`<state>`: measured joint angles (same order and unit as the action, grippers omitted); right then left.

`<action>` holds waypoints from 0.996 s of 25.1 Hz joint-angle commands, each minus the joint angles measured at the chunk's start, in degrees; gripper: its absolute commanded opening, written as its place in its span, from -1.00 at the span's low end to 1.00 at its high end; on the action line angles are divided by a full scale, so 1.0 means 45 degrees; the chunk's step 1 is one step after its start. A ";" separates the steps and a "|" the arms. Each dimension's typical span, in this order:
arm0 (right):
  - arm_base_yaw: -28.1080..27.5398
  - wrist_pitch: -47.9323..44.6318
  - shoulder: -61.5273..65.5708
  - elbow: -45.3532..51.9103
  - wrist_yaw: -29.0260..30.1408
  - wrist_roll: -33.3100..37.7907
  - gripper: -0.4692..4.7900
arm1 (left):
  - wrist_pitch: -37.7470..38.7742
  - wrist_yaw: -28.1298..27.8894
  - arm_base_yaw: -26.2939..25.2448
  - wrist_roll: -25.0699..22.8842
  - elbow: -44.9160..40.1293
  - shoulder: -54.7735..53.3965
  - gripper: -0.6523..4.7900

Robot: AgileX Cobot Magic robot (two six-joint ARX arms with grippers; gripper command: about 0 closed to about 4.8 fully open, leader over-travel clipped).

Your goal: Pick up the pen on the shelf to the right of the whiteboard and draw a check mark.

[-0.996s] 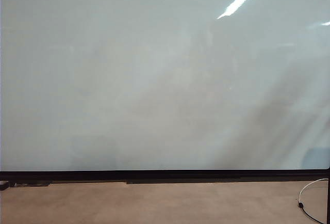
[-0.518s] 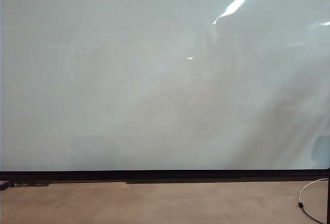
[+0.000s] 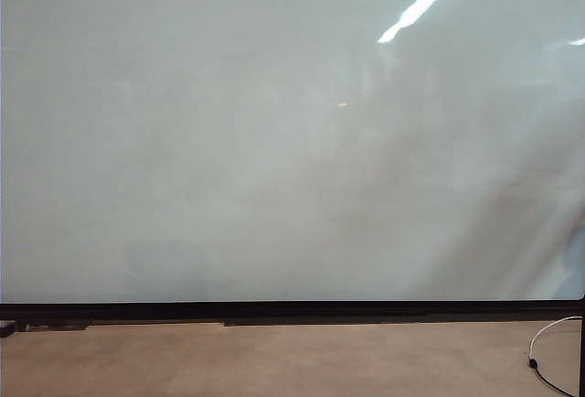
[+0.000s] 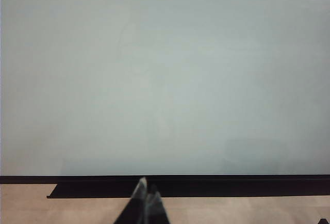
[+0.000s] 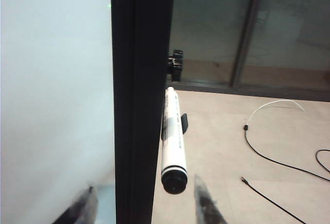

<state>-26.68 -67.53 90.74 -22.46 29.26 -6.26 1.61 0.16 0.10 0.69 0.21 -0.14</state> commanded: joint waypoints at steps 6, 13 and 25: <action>-0.0005 -0.0777 0.0928 -0.0709 0.0539 0.0010 0.11 | -0.0087 0.0005 0.0000 -0.0053 0.0039 -0.0010 -0.78; -0.0005 -0.0777 0.1608 -0.1336 0.0685 0.0010 0.11 | -0.0083 0.0005 0.0000 -0.0053 0.0039 -0.0010 -0.78; -0.0005 -0.1520 0.3021 -0.2210 0.0928 0.0403 0.12 | -0.0083 0.0010 0.0000 -0.0053 0.0039 -0.0010 -0.78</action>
<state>-26.68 -72.38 103.94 -32.03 33.04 -5.56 1.61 0.19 0.10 0.71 0.21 -0.16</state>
